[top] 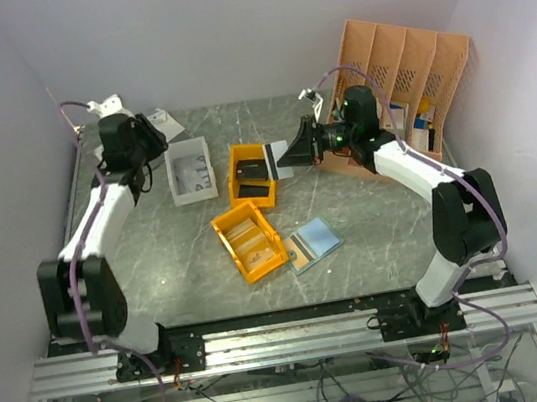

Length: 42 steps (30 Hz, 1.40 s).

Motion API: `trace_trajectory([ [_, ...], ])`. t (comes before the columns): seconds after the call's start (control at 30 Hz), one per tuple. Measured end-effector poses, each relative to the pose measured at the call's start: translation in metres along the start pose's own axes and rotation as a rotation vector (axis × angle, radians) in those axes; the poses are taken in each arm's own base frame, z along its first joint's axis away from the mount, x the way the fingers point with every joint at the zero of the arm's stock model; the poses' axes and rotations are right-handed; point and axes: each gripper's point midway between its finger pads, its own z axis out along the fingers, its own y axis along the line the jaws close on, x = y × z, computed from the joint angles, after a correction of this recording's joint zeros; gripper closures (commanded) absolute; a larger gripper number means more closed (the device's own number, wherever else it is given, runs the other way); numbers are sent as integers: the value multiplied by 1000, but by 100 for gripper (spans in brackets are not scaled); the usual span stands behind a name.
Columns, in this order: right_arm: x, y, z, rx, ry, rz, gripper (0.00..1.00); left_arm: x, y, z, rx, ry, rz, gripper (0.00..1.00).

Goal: Put the credit cards into the card holder
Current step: Place the credit card in the storage box, then move the storage box to the center of the board.

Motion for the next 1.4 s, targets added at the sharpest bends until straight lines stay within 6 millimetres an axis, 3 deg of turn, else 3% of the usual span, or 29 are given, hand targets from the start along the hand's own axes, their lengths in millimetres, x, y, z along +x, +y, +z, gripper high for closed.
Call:
trace_trajectory([
  [0.07, 0, -2, -3, 31, 27, -63, 100, -29, -10, -31, 27, -100, 1, 36],
  [0.13, 2, -3, -7, 61, 54, -119, 100, -46, -15, -66, 62, -193, 0, 6],
  [0.17, 6, -4, -10, 76, 73, -149, 100, -50, -16, -82, 76, -233, -3, 0],
  [0.27, 24, -6, -22, 106, 137, -189, 100, -46, -14, -118, 120, -307, -40, 0],
  [0.33, 37, -11, -31, 129, 175, -188, 100, -34, -14, -131, 162, -299, -54, 9],
  [0.43, 65, -21, -46, 174, 249, -168, 100, -12, -33, -139, 291, -228, -87, 16],
  [0.53, 96, -21, -59, 171, 324, -138, 100, 27, -74, -151, 463, -99, -97, 17],
  [0.63, 122, -18, -66, 139, 381, -106, 100, 87, -132, -190, 695, 56, -99, 19],
  [0.73, 142, -18, -72, 129, 407, -73, 100, 132, -162, -225, 828, 167, -99, 23],
  [0.83, 156, -23, -82, 152, 403, -23, 100, 169, -182, -244, 874, 264, -84, 38],
  [1.0, 153, -42, -106, 236, 343, 27, 100, 240, -209, -247, 813, 424, -8, 65],
  [1.13, 146, -50, -116, 277, 305, 29, 100, 283, -232, -230, 699, 483, 76, 84],
  [1.23, 145, -51, -116, 281, 299, 30, 100, 304, -242, -211, 604, 486, 125, 85],
  [1.4, 146, -52, -116, 282, 296, 32, 100, 315, -241, -178, 456, 456, 177, 86],
])
